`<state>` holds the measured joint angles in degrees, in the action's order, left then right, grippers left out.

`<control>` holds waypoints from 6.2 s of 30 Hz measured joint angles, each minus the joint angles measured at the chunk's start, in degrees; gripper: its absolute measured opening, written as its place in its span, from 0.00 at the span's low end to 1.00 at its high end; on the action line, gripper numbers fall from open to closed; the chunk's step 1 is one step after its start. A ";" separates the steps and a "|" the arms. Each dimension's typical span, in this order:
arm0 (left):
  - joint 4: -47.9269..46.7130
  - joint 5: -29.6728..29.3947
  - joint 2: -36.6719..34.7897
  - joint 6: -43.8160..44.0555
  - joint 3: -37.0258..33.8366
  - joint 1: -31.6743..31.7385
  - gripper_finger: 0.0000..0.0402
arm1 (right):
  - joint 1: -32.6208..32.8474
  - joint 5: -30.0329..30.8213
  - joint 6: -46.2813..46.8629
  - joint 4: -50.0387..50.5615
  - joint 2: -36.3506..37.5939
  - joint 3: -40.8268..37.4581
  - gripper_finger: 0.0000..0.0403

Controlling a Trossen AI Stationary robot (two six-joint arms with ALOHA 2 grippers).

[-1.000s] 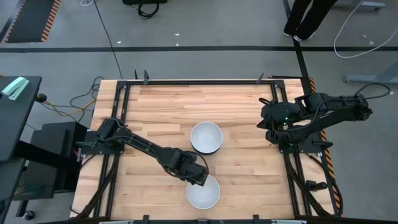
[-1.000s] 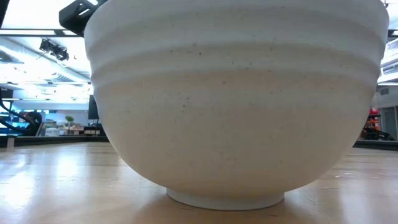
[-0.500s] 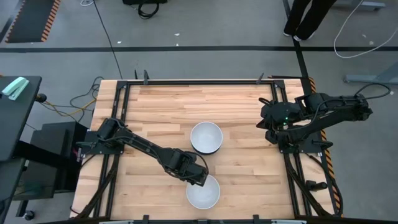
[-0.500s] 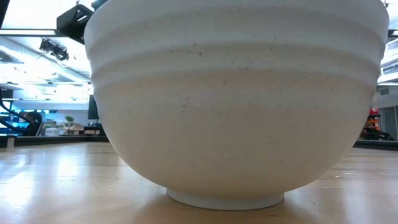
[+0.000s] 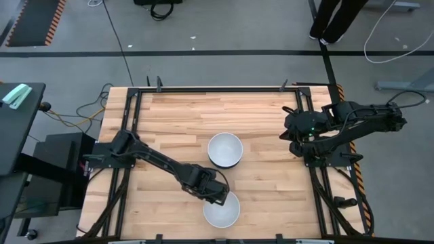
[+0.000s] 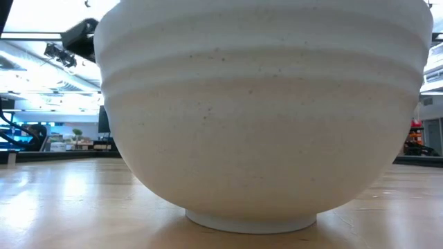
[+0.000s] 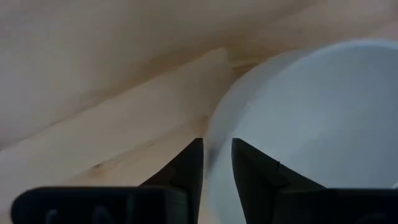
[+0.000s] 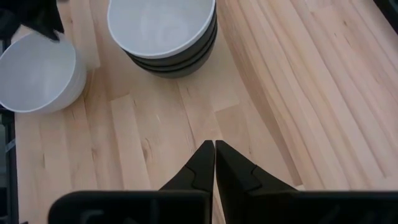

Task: Nest bowls inside each other
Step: Stack the bottom white bowl on top of the top white bowl

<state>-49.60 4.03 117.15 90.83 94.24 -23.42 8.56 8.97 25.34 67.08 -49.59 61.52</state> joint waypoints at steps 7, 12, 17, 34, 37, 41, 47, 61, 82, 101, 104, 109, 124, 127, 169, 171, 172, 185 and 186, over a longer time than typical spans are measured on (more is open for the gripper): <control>2.76 0.78 1.69 -0.12 0.04 -0.02 0.21 | 0.00 0.00 0.00 -0.61 -0.05 0.04 0.06; 3.47 0.44 2.48 0.01 0.07 -0.04 0.21 | 0.00 -0.01 0.00 -0.76 -0.19 0.04 0.06; 3.63 0.40 4.11 0.15 -0.02 -0.04 0.16 | 0.00 0.00 0.00 -0.78 -0.19 0.04 0.06; 4.57 -0.85 4.76 0.70 0.44 -0.04 0.02 | 0.00 0.00 -0.04 -1.02 -0.19 0.04 0.06; 4.23 -0.85 4.78 -1.10 1.97 0.11 0.03 | 0.00 0.00 -0.06 -1.04 -0.18 0.04 0.06; 1.39 -1.01 4.78 -3.34 5.62 0.61 0.03 | 0.00 0.00 -0.07 -1.04 -0.17 0.04 0.06; -9.28 -3.17 4.78 -8.84 15.94 2.05 0.03 | 0.00 0.00 -0.31 -1.06 -0.17 0.04 0.06; -40.16 -10.06 4.38 -21.81 40.31 11.99 0.02 | 0.00 0.02 -1.14 -1.06 -0.17 0.04 0.06; -40.30 -5.70 5.85 -38.74 40.34 30.11 0.02 | 0.00 0.01 -1.53 -0.60 -0.17 0.02 0.06; -40.38 -1.45 12.30 -43.28 40.33 30.60 0.02 | 0.00 0.02 -1.53 -0.51 -0.19 0.00 0.06; -40.40 -1.46 12.30 -42.79 40.33 30.60 0.02 | 0.00 0.02 -1.54 -0.49 -0.19 0.02 0.06; -40.47 -1.28 12.69 -42.10 36.73 30.27 0.02 | 0.00 0.00 -1.53 -0.49 -0.19 0.00 0.06; -31.10 2.12 11.85 -42.13 31.84 29.51 0.03 | 0.00 0.00 -1.53 -0.56 -0.17 0.00 0.06; -30.29 1.95 11.73 -42.89 32.90 29.53 0.08 | 0.00 0.01 -1.53 -0.59 -0.17 0.00 0.06; -26.56 -1.27 3.63 -39.45 32.87 26.79 0.14 | 0.00 0.00 -2.38 -2.96 -0.23 0.00 0.06; -26.67 -1.39 3.87 -39.22 32.84 26.41 0.07 | 0.00 0.00 -2.60 -2.96 -0.23 0.00 0.06; -26.67 -1.61 3.93 -39.12 32.83 26.31 0.04 | 0.00 0.00 -2.60 -2.96 -0.23 0.00 0.06; -27.15 -2.48 7.09 -37.42 32.81 26.18 0.02 | 0.00 0.00 -2.42 -2.98 -0.25 0.00 0.06; -27.06 -2.15 7.41 -37.47 32.81 26.19 0.03 | 0.00 0.00 -2.40 -2.98 -0.25 0.00 0.06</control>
<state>-76.66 1.88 124.56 53.36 127.04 2.77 8.56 8.97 22.94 64.10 -49.84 61.52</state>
